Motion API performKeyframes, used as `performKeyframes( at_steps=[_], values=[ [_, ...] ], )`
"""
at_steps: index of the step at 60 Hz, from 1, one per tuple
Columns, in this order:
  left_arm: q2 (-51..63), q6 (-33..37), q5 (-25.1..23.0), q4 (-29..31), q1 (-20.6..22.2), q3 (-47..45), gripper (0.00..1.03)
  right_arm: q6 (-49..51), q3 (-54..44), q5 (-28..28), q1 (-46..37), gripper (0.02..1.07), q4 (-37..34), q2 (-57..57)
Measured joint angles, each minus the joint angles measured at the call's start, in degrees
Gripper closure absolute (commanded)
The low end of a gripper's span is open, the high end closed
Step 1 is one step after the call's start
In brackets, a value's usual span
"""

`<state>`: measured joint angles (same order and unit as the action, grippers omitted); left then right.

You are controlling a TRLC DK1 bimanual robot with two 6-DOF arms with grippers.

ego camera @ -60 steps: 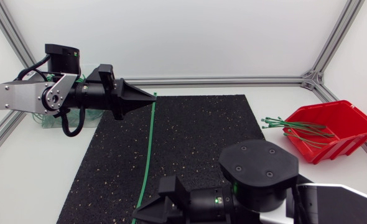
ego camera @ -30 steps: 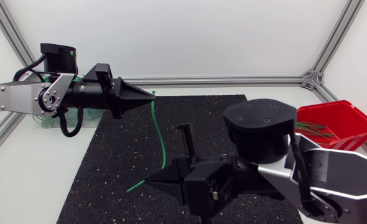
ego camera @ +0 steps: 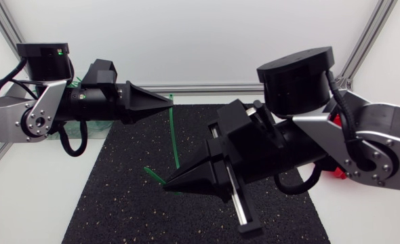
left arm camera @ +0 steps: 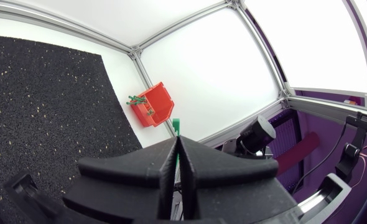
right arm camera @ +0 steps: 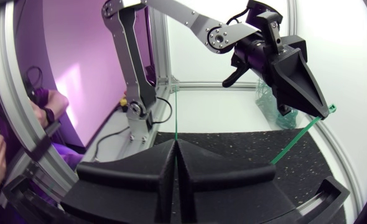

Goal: Take a green cable tie from the red box, thread the tail through the head to close it, then place it in the transparent bin on the left.

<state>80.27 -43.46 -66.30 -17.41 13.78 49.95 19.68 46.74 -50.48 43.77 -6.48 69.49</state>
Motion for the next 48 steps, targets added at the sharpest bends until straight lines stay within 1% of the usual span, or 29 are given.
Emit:
performKeyframes(
  at_steps=[6, 17, 25, 39, 48],
  values=[
    [-3.4, 0.0, 1.8, -0.5, 1.1, -1.9, 1.0, -8.8, 0.7, -3.8, -0.1, 1.01, -1.0, -2.0],
    [-10.2, 0.2, 4.6, -0.4, 3.7, -5.2, 1.0, -25.7, 1.7, -5.9, -0.1, 1.01, -1.2, -5.8],
    [-15.6, 0.2, 7.1, 0.0, 6.5, -6.7, 1.0, -34.1, 2.8, -8.0, -0.1, 1.01, -1.3, -8.2],
    [-25.2, 0.2, 12.8, 3.0, 12.3, -8.5, 1.0, -47.7, 4.3, -10.7, -0.1, 1.01, -1.2, -12.2],
    [-28.3, 1.3, 14.7, 4.5, 13.7, -9.0, 1.0, -55.3, 5.6, -11.1, 0.0, 1.01, -1.1, -13.3]
  ],
)
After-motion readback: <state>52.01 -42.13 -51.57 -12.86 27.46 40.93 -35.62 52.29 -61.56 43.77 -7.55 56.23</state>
